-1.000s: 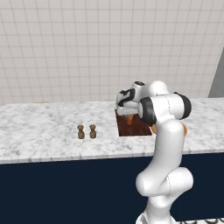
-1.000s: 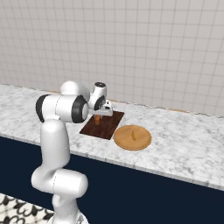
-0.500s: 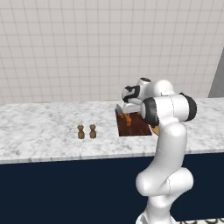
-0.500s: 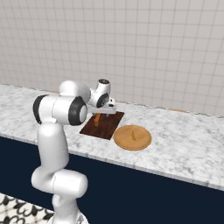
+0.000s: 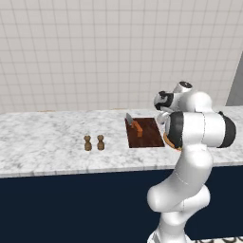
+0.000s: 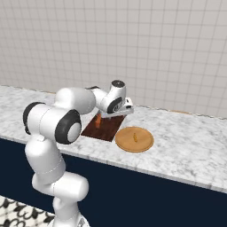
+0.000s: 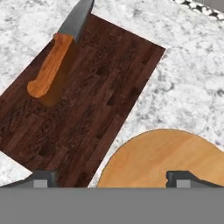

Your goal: Pick up the knife from the drawer and place it on the cutting board. Then place the meat from the plate to the cutting board.

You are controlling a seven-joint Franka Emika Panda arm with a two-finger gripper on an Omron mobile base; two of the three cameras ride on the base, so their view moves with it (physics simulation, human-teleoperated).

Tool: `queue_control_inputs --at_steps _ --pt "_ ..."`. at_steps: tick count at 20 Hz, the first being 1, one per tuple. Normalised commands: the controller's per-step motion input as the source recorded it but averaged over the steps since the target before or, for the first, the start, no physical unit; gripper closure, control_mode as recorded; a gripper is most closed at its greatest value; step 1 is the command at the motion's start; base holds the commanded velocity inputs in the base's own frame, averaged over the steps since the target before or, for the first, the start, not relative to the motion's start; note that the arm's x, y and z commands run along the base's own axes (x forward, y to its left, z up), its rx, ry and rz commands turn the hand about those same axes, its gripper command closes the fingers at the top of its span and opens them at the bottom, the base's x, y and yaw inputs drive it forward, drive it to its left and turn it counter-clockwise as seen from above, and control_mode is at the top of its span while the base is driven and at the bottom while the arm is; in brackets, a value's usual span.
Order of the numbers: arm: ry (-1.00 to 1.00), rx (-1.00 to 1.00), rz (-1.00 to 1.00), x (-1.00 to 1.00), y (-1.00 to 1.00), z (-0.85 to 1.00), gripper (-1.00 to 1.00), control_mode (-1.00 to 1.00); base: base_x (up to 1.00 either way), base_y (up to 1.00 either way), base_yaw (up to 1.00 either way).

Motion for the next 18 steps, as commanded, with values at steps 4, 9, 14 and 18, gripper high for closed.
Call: queue_control_inputs --at_steps 4,9,14,18 --pt "-0.04 -0.06 0.12 -0.39 -1.00 0.04 -1.00 -1.00 0.00 0.00 0.00" --pt "0.06 -0.22 0.23 -0.03 -0.54 -0.37 -1.00 -1.00 0.00 0.00 0.00" --pt "0.02 -0.23 0.07 -0.08 -0.05 -0.33 -1.00 -1.00 0.00 0.00 0.00" --pt "0.11 -0.04 0.00 0.01 -0.05 -0.46 -1.00 -1.00 0.00 0.00 0.00"
